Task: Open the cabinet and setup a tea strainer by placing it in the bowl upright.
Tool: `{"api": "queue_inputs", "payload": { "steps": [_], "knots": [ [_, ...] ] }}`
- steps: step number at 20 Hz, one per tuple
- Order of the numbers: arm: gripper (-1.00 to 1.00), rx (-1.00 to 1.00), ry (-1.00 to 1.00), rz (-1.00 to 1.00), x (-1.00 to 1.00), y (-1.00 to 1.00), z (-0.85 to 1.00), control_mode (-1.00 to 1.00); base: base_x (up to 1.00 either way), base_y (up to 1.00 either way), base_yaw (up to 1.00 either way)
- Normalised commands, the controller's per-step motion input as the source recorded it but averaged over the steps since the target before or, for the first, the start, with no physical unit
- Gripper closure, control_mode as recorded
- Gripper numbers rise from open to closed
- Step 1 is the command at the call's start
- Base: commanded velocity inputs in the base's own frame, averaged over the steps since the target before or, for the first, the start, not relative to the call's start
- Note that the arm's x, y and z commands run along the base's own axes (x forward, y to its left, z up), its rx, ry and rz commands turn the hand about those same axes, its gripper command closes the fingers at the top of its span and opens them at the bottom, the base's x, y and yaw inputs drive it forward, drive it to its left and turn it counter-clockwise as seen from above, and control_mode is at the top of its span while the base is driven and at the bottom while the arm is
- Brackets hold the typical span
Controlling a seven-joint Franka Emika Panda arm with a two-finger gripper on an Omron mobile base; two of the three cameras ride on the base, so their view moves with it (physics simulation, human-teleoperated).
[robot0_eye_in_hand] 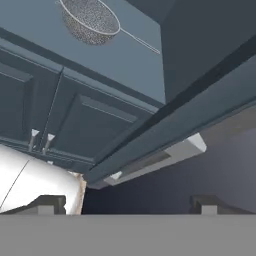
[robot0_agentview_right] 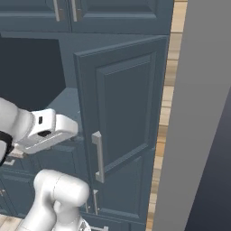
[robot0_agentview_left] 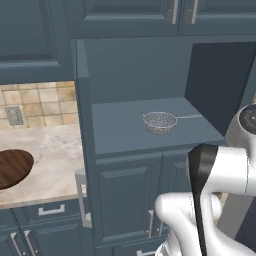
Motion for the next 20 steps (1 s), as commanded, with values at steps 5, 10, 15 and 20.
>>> {"api": "queue_inputs", "payload": {
  "steps": [5, 10, 15, 20],
  "knots": [
    [-1.0, -0.24, 0.02, 0.0, 0.12, 0.27, 0.0, -1.0, 0.0, 0.0, 0.0],
    [-1.0, -0.12, 0.1, 0.01, 0.32, 0.01, -0.01, -1.0, 0.0, 0.0, 0.0],
    [-1.0, -0.24, 0.26, 0.03, 0.56, 0.01, -0.19, -1.0, 0.0, 0.0, 0.0],
    [-1.0, -0.29, 0.26, 0.01, 0.64, 0.0, -0.24, -1.0, 0.0, 0.0, 0.0]
  ]
}}
